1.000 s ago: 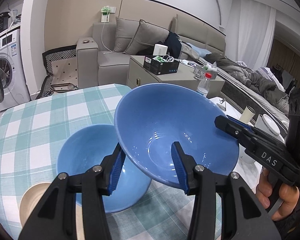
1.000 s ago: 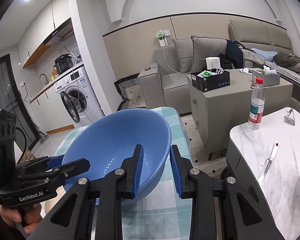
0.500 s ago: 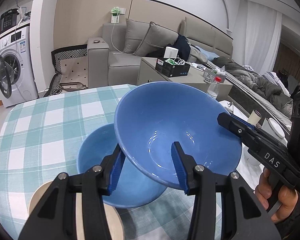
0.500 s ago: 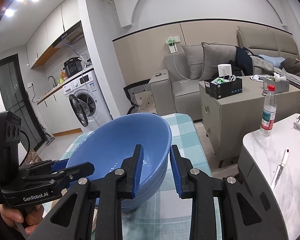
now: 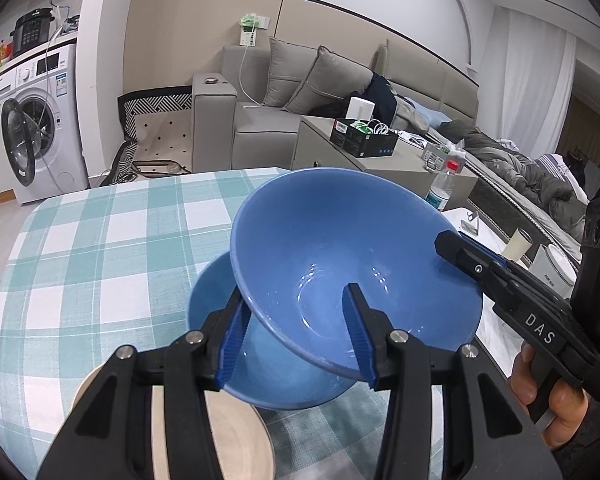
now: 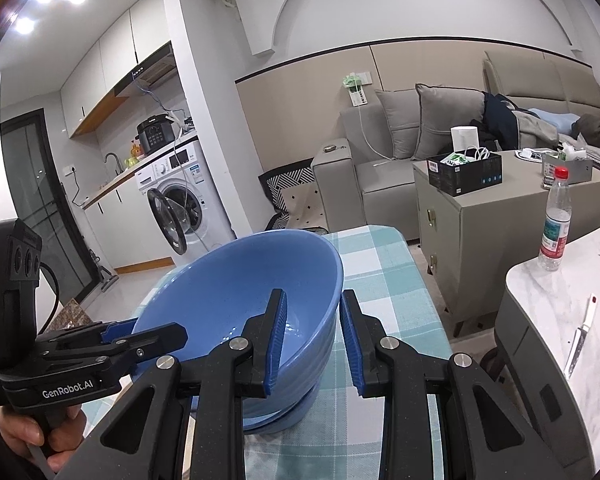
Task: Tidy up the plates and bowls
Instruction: 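Lift the blue bowl with both grippers and carry it over the stacked bowls, then lower the bowl onto the bowl stack and open both grippers, then close both grippers on the rim of the stacked blue bowls, then lift the bowl stack with both grippers and carry it over the cream plates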
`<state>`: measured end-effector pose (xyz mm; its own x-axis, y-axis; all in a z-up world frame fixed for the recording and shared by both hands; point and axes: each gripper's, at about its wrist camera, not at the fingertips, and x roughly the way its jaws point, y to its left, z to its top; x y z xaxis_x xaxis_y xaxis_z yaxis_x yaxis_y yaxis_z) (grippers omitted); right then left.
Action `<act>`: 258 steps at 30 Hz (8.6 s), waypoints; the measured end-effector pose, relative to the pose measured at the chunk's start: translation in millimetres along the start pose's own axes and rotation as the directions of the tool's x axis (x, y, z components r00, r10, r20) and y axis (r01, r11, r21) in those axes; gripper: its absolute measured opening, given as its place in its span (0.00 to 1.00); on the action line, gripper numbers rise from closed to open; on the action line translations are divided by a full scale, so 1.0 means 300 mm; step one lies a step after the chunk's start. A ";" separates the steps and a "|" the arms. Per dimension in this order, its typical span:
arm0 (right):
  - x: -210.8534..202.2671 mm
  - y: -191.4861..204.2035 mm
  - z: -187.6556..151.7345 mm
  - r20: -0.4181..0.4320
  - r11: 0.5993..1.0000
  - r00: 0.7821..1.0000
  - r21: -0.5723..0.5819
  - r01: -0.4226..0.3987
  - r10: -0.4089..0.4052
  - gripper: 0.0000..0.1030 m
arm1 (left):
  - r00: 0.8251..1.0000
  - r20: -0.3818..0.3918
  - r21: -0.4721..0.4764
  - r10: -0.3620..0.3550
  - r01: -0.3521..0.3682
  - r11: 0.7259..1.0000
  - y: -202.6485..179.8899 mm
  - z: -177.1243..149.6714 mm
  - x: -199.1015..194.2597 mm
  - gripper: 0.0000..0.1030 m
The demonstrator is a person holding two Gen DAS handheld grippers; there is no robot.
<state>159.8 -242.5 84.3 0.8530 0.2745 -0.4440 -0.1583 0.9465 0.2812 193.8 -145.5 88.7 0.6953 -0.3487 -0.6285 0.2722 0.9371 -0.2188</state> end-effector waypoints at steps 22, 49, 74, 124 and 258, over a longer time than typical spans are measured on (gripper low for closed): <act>0.132 0.040 -0.047 -0.073 0.999 0.997 -0.035 -0.009 0.007 0.27 | 0.999 -0.026 -0.049 0.035 -0.036 0.998 0.092 -0.043 0.035 0.45; 0.219 0.059 -0.104 -0.143 0.995 0.989 -0.101 0.029 -0.043 0.28 | 0.994 -0.084 -0.041 0.069 -0.073 0.997 0.129 -0.095 0.105 0.45; 0.216 0.042 -0.116 -0.162 0.995 0.986 -0.095 0.007 -0.022 0.72 | 0.987 -0.120 -0.013 0.111 -0.113 0.993 0.172 -0.122 0.134 0.66; 0.333 -0.051 -0.200 -0.330 0.992 0.938 0.097 -0.081 0.109 0.96 | 0.980 -0.142 -0.056 0.138 -0.147 0.987 0.259 -0.128 0.219 0.98; 0.251 0.452 -0.280 -0.374 0.948 0.888 -0.063 -0.312 0.267 0.47 | 0.966 -0.042 -0.146 0.255 -0.258 0.955 0.434 -0.271 -0.195 0.39</act>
<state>160.7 -79.2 17.6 0.5288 0.5604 -0.6375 -0.4476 0.8223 0.3515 134.6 -1.6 36.2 0.7130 -0.0972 -0.6944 -0.0170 0.9877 -0.1557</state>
